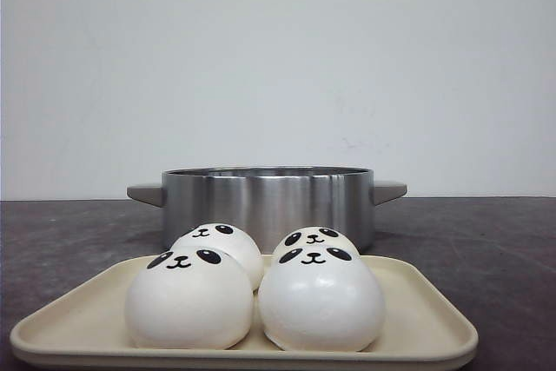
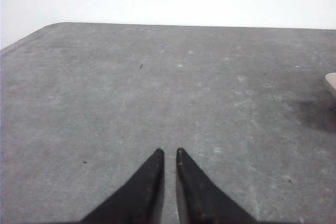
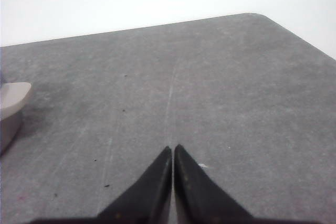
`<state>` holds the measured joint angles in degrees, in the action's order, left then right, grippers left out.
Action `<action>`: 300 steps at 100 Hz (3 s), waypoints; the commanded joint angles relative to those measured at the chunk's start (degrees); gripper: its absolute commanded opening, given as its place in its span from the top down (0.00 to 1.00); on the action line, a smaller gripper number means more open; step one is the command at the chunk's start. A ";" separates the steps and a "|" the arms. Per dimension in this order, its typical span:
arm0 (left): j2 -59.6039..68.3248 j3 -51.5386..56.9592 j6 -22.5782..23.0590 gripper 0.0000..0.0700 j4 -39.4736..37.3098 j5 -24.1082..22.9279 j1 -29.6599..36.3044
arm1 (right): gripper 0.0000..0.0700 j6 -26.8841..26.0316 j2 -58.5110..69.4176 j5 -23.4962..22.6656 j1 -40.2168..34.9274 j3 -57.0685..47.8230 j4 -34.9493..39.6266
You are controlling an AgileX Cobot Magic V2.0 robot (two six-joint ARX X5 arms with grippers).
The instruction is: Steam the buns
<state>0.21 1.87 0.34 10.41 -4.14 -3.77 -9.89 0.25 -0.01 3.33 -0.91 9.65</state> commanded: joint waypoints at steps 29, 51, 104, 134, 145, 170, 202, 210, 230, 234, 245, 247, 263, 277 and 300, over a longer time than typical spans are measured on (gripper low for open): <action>-0.04 -0.96 0.42 1.00 0.33 0.13 0.02 | 0.99 -0.20 -0.04 0.00 -0.09 0.20 -0.63; -0.04 -0.96 0.39 1.00 0.33 0.13 0.02 | 0.99 -0.20 -0.04 0.00 -0.09 0.20 -0.63; -0.04 -0.96 0.39 1.00 0.33 0.13 0.02 | 0.99 -0.20 -0.04 0.00 -0.09 0.20 -0.63; -0.04 -0.96 0.09 1.00 0.24 0.15 0.02 | 0.99 -2.89 -0.04 -0.76 -0.13 0.15 -0.70; -0.04 -0.96 -1.62 1.00 0.22 0.28 0.02 | 0.99 -8.63 -0.04 -5.25 -0.13 0.04 -2.14; -0.04 -0.15 -23.21 1.00 0.66 1.64 0.02 | 0.99 -22.03 -0.04 -22.45 -0.13 -1.84 -13.62; 6.64 16.37 -23.91 0.99 -2.45 16.06 0.11 | 0.99 -10.51 7.54 -22.56 -0.13 -26.43 4.17; 13.33 24.52 -22.47 0.99 0.02 17.11 0.31 | 0.99 -5.62 12.66 -22.43 -0.24 -33.88 6.47; 30.86 44.61 -14.82 0.99 10.64 22.71 2.60 | 0.99 -1.25 23.50 -23.80 -0.24 -47.21 10.91; 33.48 47.82 -13.81 0.99 13.03 23.43 3.04 | 0.99 -1.29 25.03 -25.42 -0.24 -48.44 10.47; 38.38 53.64 -13.70 0.88 16.52 23.93 3.78 | 0.71 -2.91 27.98 -31.30 -0.24 -50.16 8.09; 38.88 54.18 -13.70 0.83 16.74 23.93 3.87 | 0.59 -3.76 28.35 -32.30 -0.24 -50.21 7.34; 39.78 54.84 -13.64 0.22 17.64 23.93 6.43 | 0.00 -13.31 30.38 -36.35 -0.24 -50.21 4.02; 39.63 54.84 -12.94 0.18 20.94 24.26 11.61 | 0.00 -14.47 32.35 -38.84 -0.57 -50.21 4.17; 40.30 54.84 -8.63 0.18 29.46 24.76 19.93 | 0.00 -8.55 35.76 -30.45 -10.03 -50.23 9.14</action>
<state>39.88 55.64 -10.63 39.24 20.32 15.14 -21.34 34.89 -34.17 -2.98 -50.11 17.58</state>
